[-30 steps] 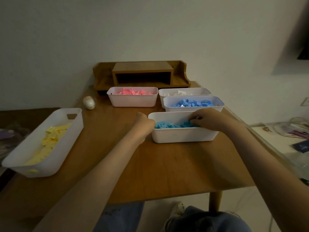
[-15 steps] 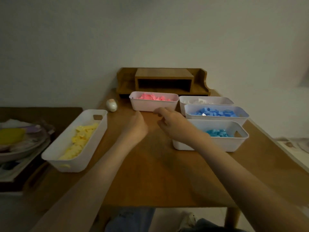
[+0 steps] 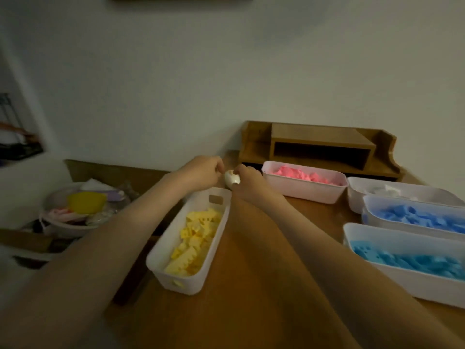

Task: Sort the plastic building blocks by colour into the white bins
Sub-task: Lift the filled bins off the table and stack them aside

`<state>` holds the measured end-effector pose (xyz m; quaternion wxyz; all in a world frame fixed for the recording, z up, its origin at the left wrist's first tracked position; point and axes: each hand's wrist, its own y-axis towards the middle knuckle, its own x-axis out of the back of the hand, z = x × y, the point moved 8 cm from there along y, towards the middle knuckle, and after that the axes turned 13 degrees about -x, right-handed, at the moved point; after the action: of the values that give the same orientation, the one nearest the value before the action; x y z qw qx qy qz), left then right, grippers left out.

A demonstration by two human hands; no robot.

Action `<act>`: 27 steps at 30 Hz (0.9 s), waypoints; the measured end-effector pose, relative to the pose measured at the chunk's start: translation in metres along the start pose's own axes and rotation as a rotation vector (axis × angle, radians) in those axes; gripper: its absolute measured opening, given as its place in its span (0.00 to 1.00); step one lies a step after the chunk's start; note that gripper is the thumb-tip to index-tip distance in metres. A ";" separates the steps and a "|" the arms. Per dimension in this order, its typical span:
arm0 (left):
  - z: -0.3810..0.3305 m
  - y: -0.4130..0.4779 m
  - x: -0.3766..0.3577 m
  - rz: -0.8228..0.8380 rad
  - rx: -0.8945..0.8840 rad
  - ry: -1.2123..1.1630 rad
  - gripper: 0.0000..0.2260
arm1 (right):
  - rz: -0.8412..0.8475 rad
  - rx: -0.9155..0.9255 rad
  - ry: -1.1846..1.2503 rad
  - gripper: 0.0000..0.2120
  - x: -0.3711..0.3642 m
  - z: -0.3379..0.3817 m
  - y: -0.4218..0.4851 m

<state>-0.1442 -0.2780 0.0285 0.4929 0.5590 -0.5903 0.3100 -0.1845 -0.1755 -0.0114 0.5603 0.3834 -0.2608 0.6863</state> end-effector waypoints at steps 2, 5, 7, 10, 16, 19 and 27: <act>0.018 0.011 -0.003 0.064 0.006 0.029 0.14 | 0.022 -0.076 -0.005 0.22 -0.015 0.001 0.024; 0.036 0.029 -0.009 0.148 0.004 0.097 0.14 | -0.011 -0.188 -0.064 0.26 -0.033 -0.012 0.054; 0.052 0.048 -0.015 0.190 0.002 0.115 0.13 | -0.010 -0.231 -0.125 0.31 -0.047 -0.018 0.078; 0.068 0.071 -0.030 0.223 -0.004 0.109 0.13 | 0.023 -0.219 -0.182 0.28 -0.061 -0.025 0.104; 0.080 0.118 -0.067 0.280 -0.062 0.075 0.12 | -0.014 -0.168 -0.108 0.19 -0.066 -0.030 0.133; 0.084 0.139 -0.067 0.210 -0.083 0.032 0.13 | -0.185 -0.179 0.000 0.21 -0.042 -0.027 0.140; 0.074 0.177 -0.080 0.108 -0.107 -0.497 0.23 | -0.361 -0.276 0.405 0.23 -0.004 -0.045 0.164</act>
<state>-0.3418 -0.2849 -0.0371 0.3443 0.5587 -0.7380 0.1574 -0.3535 -0.1812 -0.0282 0.7607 0.1991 -0.1623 0.5962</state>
